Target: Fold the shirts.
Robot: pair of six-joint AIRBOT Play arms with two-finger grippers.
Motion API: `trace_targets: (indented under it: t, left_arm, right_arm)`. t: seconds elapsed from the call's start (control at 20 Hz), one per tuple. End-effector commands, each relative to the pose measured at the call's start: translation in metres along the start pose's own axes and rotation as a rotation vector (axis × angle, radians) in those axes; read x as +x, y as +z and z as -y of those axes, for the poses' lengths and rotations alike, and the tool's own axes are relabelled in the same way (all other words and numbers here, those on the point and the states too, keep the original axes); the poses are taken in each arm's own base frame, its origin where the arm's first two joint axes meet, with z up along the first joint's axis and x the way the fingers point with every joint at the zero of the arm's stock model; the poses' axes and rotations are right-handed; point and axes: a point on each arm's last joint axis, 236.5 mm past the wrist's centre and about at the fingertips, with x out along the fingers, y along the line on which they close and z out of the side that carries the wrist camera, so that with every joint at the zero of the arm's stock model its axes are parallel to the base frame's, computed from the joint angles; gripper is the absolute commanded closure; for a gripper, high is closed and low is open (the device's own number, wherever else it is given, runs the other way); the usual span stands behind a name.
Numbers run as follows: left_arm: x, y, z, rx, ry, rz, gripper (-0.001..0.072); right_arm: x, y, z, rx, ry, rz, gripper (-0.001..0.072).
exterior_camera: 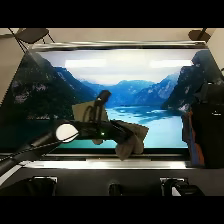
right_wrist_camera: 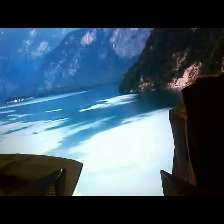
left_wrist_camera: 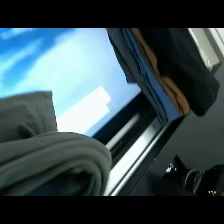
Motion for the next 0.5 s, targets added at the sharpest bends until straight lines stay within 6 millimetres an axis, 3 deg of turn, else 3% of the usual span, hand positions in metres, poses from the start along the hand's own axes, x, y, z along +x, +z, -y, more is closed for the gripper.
trace_targets:
  t: [0.0,0.15,0.25,0.35,0.45]
  left_arm:
    - [0.009,-0.011,-0.01,-0.006,0.021,-0.112,0.0004]
    - [-0.064,0.035,-0.092,0.001,0.226,-0.109,0.0005]
    - [-0.117,0.045,-0.161,-0.091,0.376,-0.106,0.0005]
    - [-0.161,0.027,-0.228,-0.269,0.493,-0.125,0.0007]
    - [-0.187,-0.004,-0.279,-0.456,0.55,-0.123,0.0007]
  right_arm:
    - [0.003,0.0,0.001,-0.032,-0.007,-0.006,0.0029]
    - [0.027,-0.007,-0.002,-0.079,-0.008,-0.095,0.003]
    - [0.058,-0.031,-0.006,-0.083,-0.002,-0.243,0.0028]
    - [0.103,-0.054,-0.015,-0.08,0.03,-0.345,0.0028]
    - [0.148,-0.081,-0.028,-0.046,0.075,-0.424,0.0029]
